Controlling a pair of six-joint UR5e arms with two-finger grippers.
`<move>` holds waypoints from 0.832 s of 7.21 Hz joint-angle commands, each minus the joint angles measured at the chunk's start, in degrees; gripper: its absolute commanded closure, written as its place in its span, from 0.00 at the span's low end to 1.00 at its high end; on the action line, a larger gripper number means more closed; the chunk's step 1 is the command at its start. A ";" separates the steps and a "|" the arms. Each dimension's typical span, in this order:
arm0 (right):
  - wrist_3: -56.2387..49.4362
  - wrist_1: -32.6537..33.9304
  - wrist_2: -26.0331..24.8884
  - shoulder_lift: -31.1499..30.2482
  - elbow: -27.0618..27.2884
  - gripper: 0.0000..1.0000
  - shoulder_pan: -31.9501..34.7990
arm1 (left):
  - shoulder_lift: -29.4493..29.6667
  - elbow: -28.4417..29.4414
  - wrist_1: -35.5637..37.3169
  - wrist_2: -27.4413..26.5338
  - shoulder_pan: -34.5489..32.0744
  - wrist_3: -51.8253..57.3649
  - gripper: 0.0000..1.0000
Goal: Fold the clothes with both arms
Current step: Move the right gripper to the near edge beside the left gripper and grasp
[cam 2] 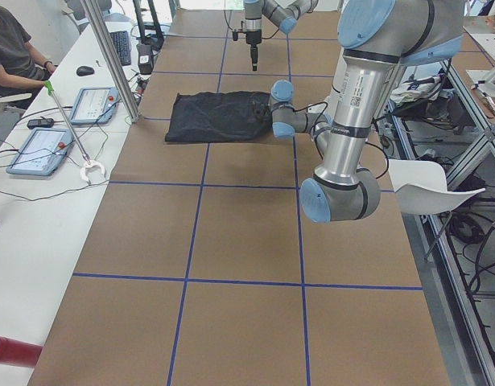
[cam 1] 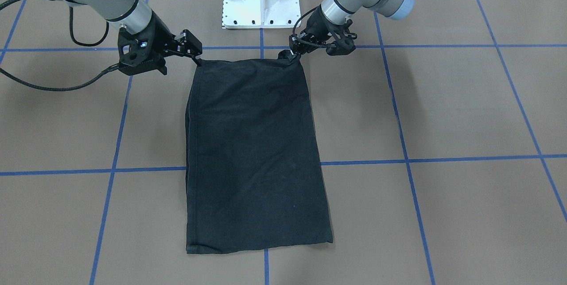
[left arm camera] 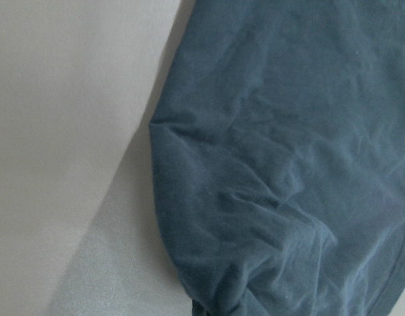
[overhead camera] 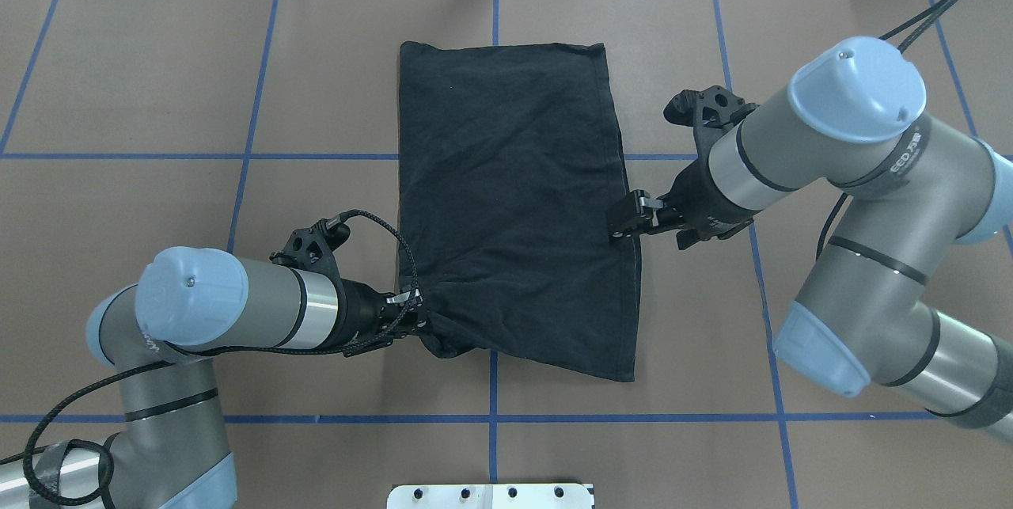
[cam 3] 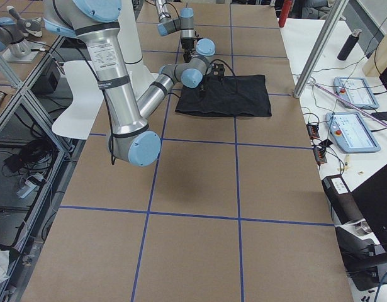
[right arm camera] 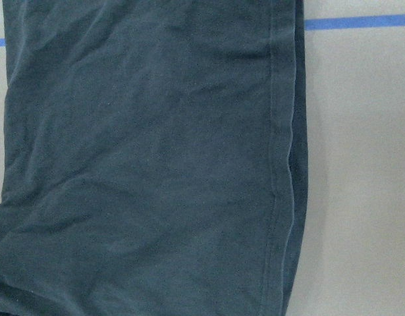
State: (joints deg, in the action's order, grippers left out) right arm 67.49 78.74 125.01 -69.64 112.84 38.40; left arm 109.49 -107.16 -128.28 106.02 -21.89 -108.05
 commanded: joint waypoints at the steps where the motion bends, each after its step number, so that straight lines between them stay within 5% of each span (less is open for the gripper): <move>1: 15.66 -14.85 -5.25 0.12 -6.20 0.01 -6.63 | 0.02 -2.08 2.86 0.42 -0.26 0.03 1.00; 2: 20.09 -15.88 -9.30 0.20 -7.53 0.01 -10.15 | 0.02 -2.00 2.86 0.42 -0.09 0.03 1.00; 6: 22.77 -15.10 -8.99 -2.25 -7.90 0.01 -10.19 | 0.02 -1.73 2.86 0.24 0.09 0.03 1.00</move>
State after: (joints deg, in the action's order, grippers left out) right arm 89.94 63.59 116.05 -70.89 105.13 28.24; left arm 109.51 -108.98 -125.42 106.33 -21.89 -108.02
